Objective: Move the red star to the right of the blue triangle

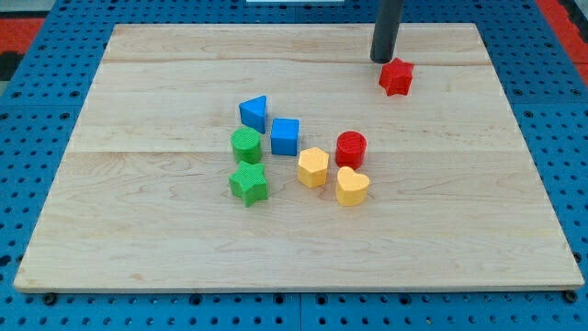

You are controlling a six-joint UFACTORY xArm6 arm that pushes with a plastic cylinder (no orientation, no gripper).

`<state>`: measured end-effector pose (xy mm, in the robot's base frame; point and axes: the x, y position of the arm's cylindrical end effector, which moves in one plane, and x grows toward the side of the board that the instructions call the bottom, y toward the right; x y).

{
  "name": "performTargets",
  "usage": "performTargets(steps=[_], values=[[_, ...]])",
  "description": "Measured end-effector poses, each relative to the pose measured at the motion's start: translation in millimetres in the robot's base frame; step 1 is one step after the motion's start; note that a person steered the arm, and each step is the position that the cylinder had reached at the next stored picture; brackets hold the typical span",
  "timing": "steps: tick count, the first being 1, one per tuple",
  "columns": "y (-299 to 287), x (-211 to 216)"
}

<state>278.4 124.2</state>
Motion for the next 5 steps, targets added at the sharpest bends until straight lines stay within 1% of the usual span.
performTargets(steps=[2,3,4,5], values=[[0,35],[-13,41],[-43,62],[-33,110]])
